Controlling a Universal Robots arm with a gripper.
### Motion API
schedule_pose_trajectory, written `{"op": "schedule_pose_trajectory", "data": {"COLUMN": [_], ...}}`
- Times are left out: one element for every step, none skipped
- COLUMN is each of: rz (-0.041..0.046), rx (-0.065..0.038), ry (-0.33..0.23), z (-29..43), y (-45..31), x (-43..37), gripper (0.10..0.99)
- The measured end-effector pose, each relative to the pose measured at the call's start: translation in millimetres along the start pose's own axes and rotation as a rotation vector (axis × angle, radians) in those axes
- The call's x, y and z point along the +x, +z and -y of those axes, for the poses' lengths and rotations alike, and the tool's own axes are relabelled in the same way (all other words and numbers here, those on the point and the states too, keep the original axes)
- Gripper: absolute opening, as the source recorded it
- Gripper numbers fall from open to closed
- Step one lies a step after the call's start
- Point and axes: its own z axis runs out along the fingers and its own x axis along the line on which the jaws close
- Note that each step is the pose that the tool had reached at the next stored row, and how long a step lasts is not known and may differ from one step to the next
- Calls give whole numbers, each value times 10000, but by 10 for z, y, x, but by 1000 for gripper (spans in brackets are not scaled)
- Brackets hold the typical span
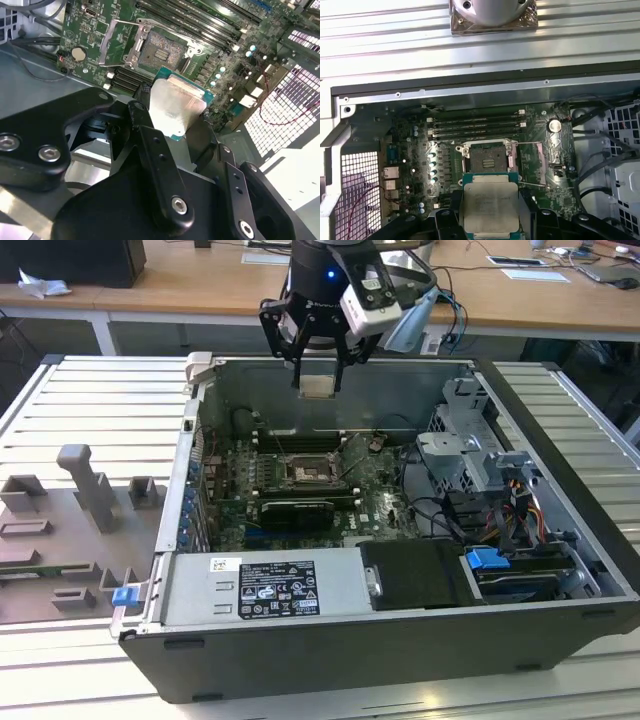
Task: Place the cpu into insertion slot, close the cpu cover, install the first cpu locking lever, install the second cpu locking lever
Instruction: 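Place the cpu into insertion slot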
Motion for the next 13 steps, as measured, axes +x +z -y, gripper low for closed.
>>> {"op": "schedule_pose_trajectory", "data": {"rz": [5,7,16,31,39,42,45,49,51,55,58,63,67], "rx": [-1,-2,-4,-6,-9,-9,-10,-11,-11,-12,-12,-14,-15], "ry": [51,81,168,348,430,464,500,540,572,610,648,700,741], "z": [0,0,0,0,0,0,0,0,0,0,0,0,0], "y": [0,1,1,1,2,2,2,2,2,2,2,2,2], "x": [0,0,0,0,0,0,0,0,0,0,0,0,0], "gripper": [529,529,529,529,529,529,529,529,529,529,529,529,529]}}
